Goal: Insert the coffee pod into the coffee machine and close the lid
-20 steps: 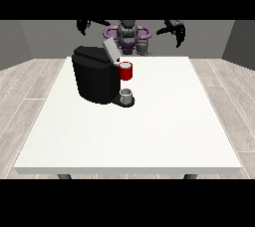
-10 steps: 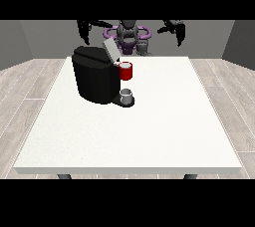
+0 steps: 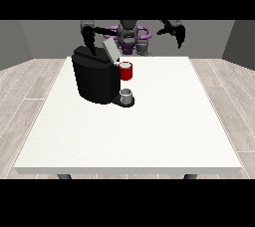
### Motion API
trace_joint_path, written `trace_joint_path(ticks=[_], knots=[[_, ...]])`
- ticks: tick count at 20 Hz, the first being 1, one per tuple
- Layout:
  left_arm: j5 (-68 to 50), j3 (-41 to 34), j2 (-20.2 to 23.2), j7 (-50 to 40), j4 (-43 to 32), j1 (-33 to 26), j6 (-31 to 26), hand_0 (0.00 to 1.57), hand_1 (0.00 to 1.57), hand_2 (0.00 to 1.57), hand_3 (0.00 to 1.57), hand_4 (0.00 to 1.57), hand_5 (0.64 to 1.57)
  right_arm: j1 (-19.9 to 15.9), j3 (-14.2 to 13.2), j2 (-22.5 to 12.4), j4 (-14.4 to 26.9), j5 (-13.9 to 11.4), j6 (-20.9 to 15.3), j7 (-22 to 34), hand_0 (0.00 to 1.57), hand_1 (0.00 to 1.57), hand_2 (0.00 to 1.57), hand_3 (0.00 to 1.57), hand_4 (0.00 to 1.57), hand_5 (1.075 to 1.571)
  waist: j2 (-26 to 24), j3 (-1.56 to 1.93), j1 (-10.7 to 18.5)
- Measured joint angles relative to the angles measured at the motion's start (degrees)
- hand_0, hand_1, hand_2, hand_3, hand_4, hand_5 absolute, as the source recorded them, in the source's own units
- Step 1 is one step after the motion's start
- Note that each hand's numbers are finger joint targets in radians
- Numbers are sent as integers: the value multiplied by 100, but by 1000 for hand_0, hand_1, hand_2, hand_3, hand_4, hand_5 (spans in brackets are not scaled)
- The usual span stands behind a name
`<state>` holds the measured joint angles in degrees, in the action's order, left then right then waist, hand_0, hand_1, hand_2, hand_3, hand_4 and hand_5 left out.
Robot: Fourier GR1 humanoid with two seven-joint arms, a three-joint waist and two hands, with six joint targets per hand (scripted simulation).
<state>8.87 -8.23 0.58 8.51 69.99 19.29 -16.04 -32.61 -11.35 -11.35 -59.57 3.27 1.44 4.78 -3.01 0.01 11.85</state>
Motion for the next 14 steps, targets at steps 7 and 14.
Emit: trace_joint_path(ticks=[7, 14], knots=[[-225, -34, 177, -257, 564, -236, 14, 0, 0, 0, 0, 381, 1571, -363, 276, 203, 152, -167, -101, -65, 0, 0, 0, 0, 73, 1571, 216, -2, -147], [-253, -52, 340, -191, 891, -435, 142, 0, 0, 0, 0, 312, 1571, -718, 346, 165, 296, -191, 6, -116, 0, 0, 0, 0, 127, 1571, 476, -3, -243]])
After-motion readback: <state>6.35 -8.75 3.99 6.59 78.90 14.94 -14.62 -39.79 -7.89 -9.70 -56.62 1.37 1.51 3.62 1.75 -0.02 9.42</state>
